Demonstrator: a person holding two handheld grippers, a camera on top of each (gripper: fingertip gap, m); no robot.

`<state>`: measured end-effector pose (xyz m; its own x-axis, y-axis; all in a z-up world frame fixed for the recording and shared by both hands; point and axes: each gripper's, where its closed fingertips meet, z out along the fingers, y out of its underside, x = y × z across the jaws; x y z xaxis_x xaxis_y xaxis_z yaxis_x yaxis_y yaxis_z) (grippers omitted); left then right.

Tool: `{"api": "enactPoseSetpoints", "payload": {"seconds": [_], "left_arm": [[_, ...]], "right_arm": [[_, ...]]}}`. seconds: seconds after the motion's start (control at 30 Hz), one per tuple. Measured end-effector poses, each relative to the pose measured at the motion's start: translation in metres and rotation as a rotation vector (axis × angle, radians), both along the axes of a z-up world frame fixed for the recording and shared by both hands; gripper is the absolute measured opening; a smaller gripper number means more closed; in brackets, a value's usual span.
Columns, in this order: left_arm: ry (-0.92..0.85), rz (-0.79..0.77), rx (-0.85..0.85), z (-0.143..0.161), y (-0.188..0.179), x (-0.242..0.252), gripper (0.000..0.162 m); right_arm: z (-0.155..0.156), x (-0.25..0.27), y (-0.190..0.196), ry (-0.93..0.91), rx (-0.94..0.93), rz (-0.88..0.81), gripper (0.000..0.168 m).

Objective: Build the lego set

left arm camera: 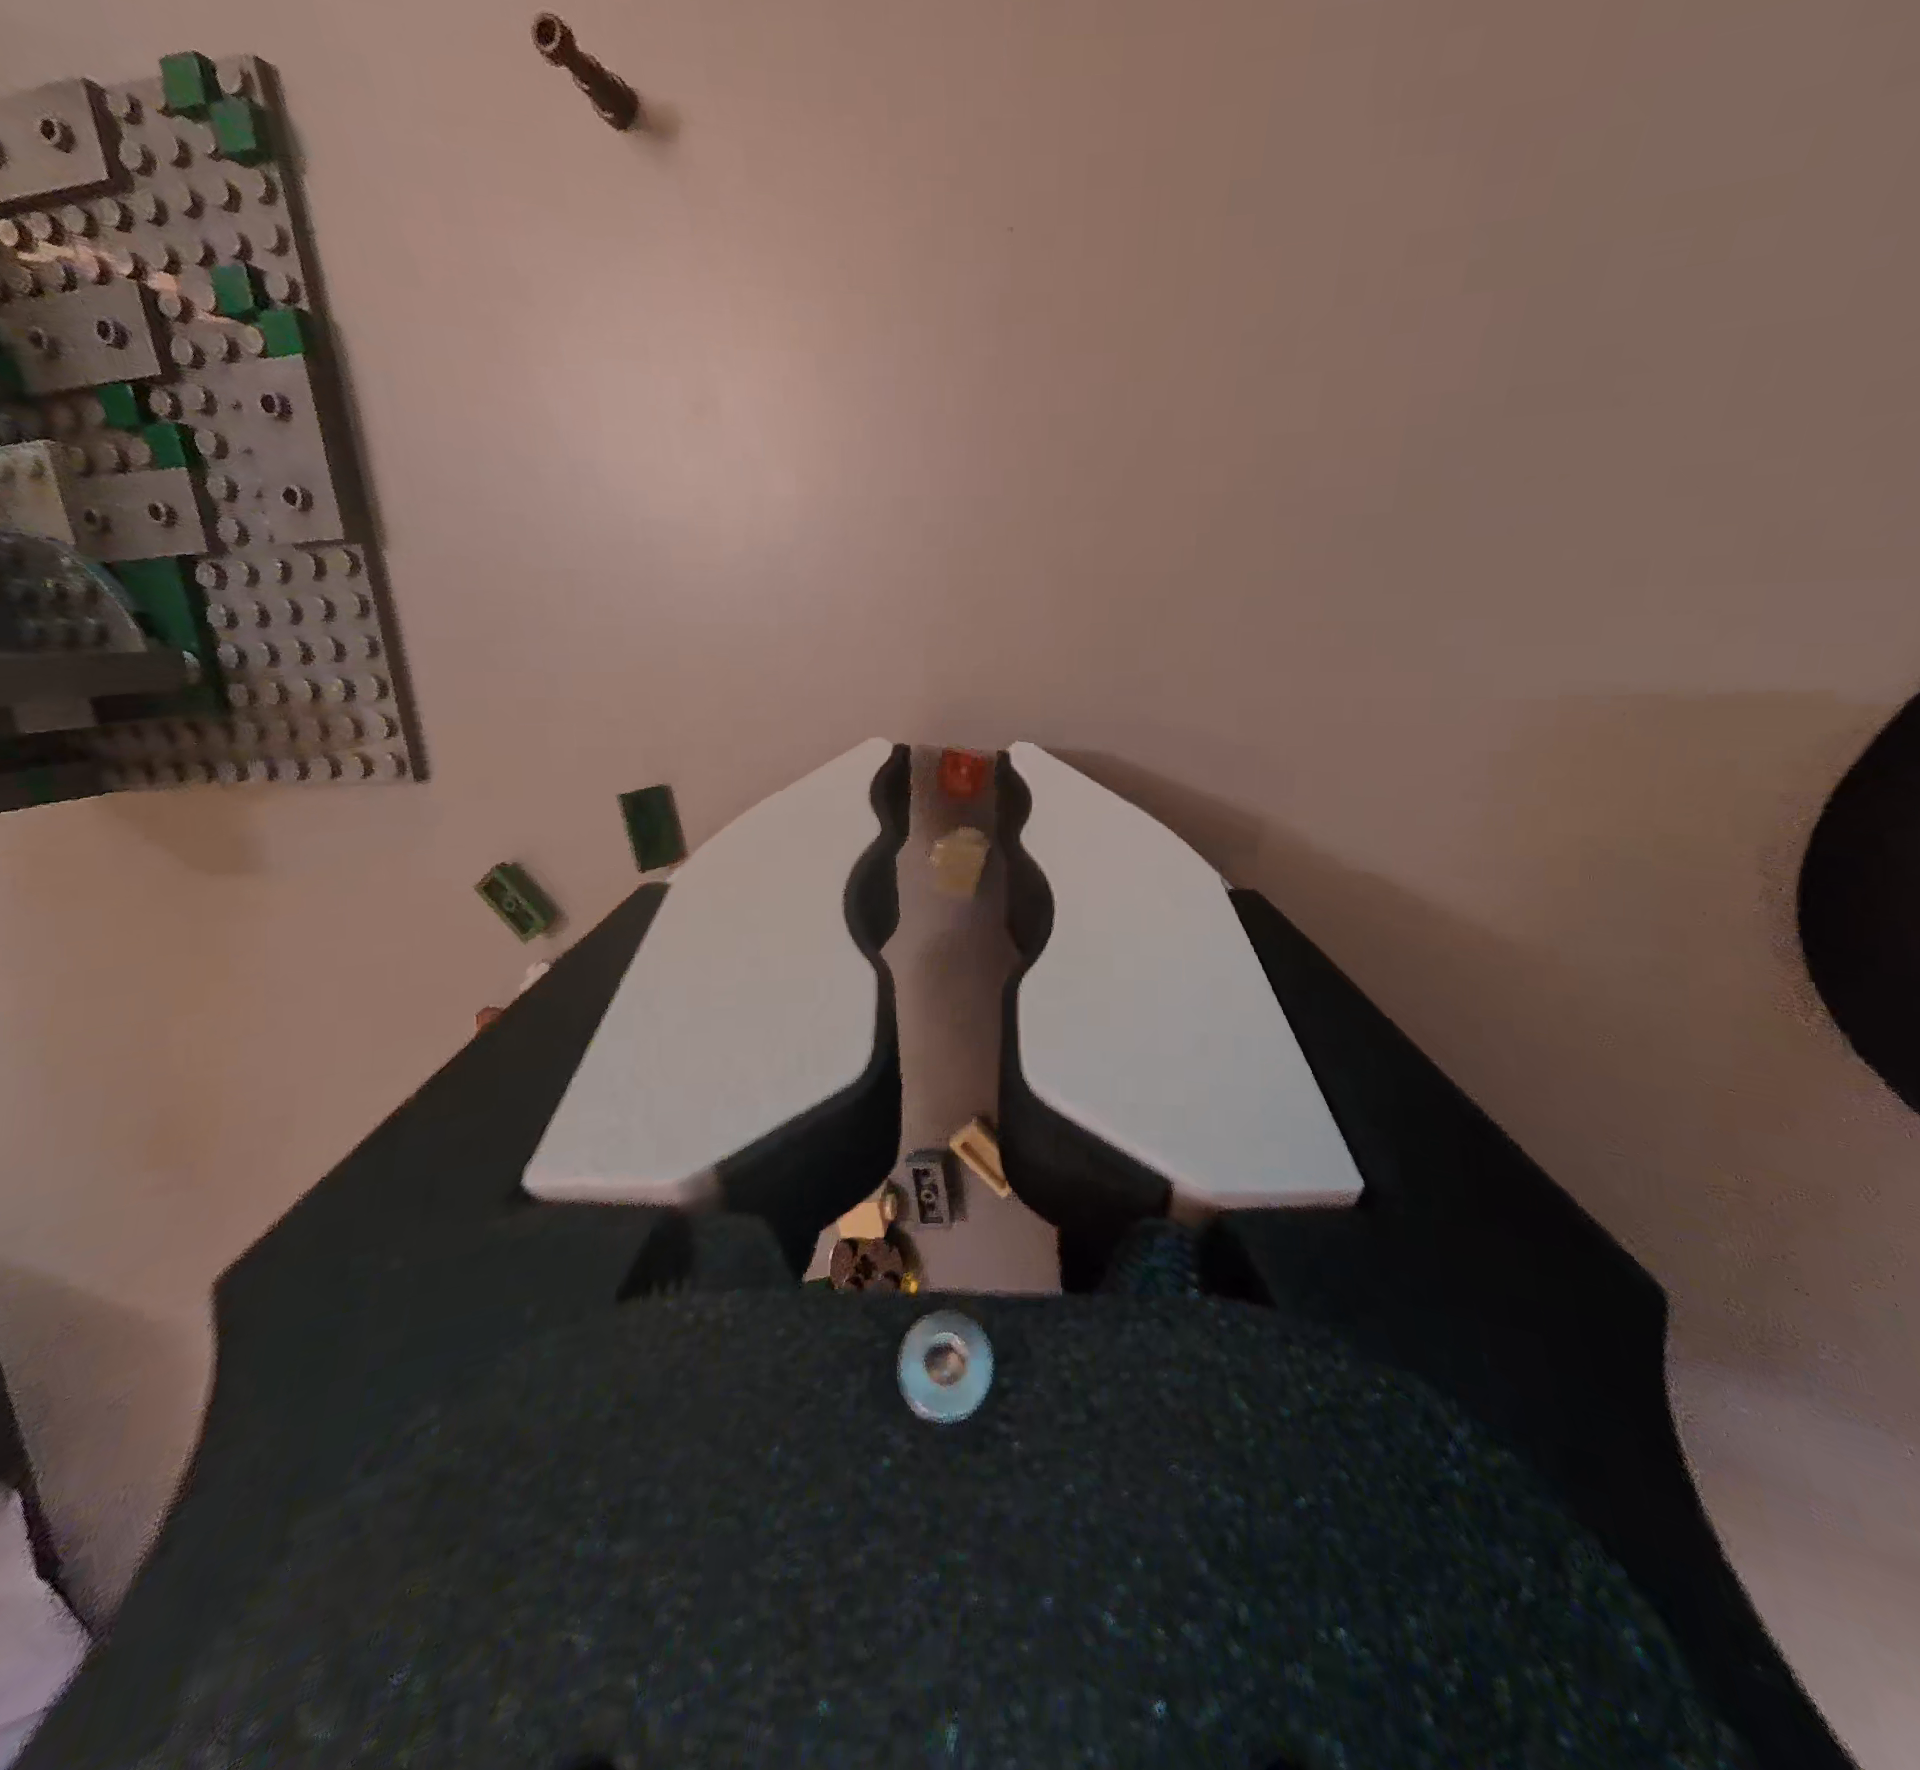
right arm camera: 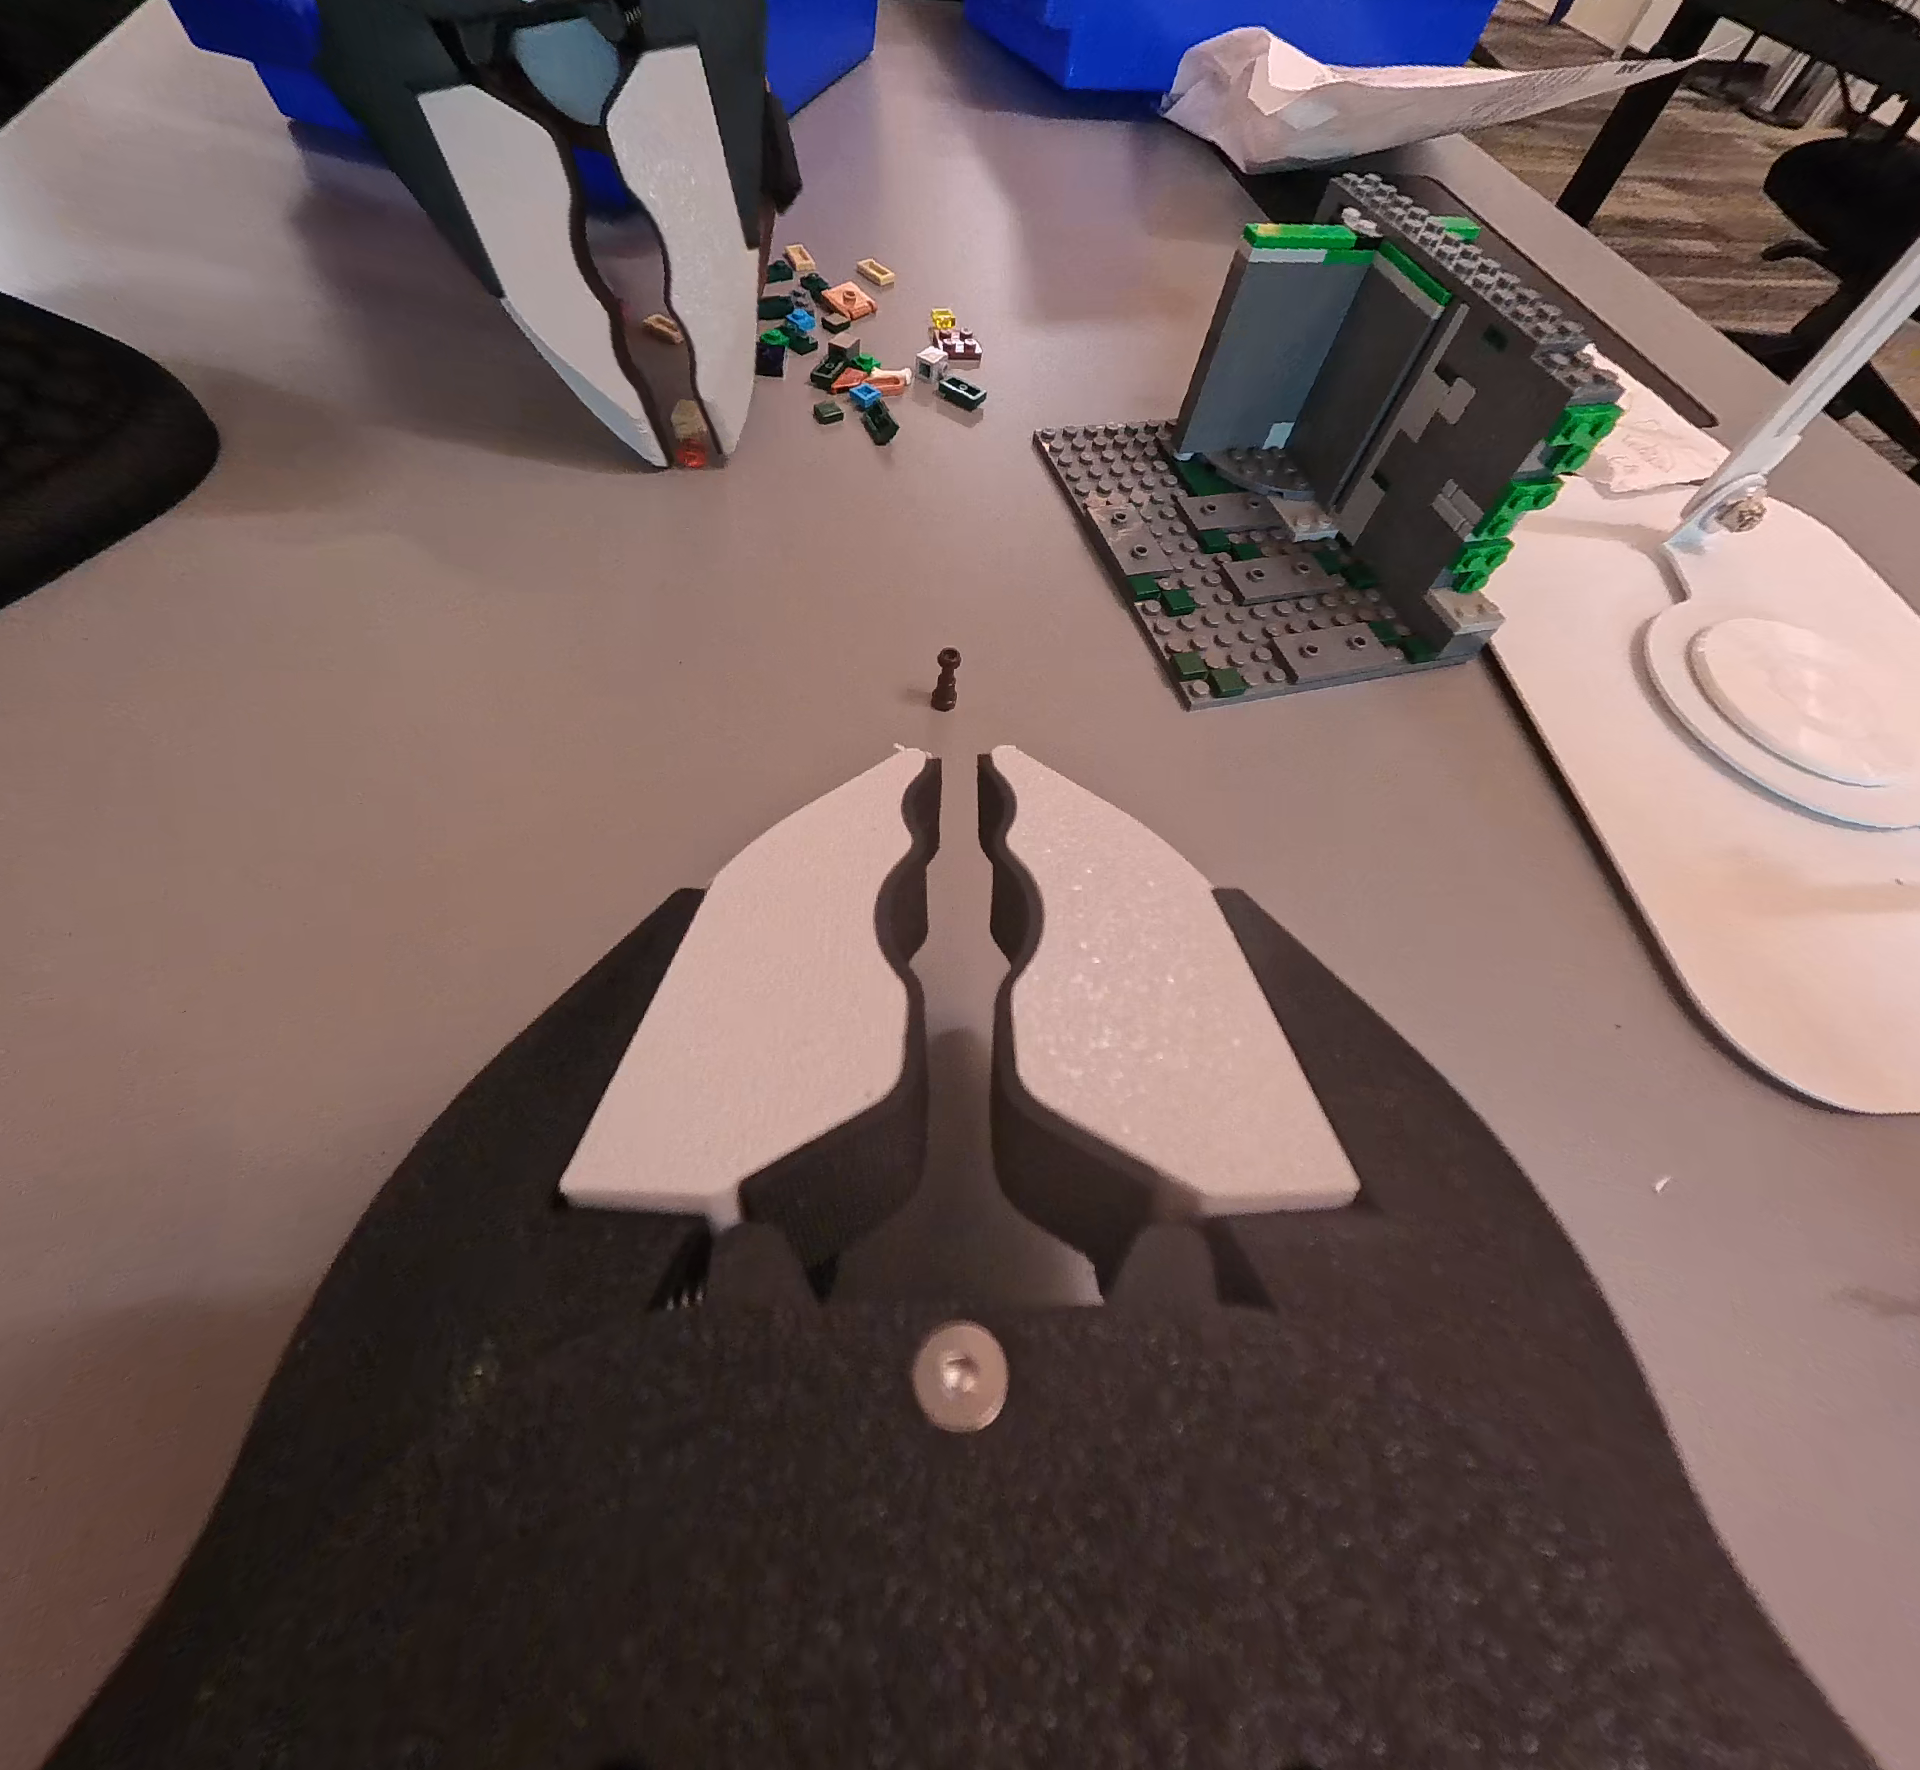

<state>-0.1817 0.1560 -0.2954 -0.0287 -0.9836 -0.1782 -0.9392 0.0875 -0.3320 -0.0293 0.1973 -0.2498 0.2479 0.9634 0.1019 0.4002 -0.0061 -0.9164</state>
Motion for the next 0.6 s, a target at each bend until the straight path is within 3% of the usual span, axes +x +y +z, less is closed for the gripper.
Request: {"api": "enactPoseSetpoints", "payload": {"seconds": [0.13,0.6], "left_arm": [[-0.017,0.003,-0.024,-0.001,-0.001,0.001,0.008],[-0.099,0.061,0.01,0.007,-0.004,0.011,0.007]], "right_arm": [[0.0,0.0,0.0,0.002,-0.004,-0.001,0.006],[0.0,0.001,0.002,0.004,-0.01,-0.008,0.006]]}}
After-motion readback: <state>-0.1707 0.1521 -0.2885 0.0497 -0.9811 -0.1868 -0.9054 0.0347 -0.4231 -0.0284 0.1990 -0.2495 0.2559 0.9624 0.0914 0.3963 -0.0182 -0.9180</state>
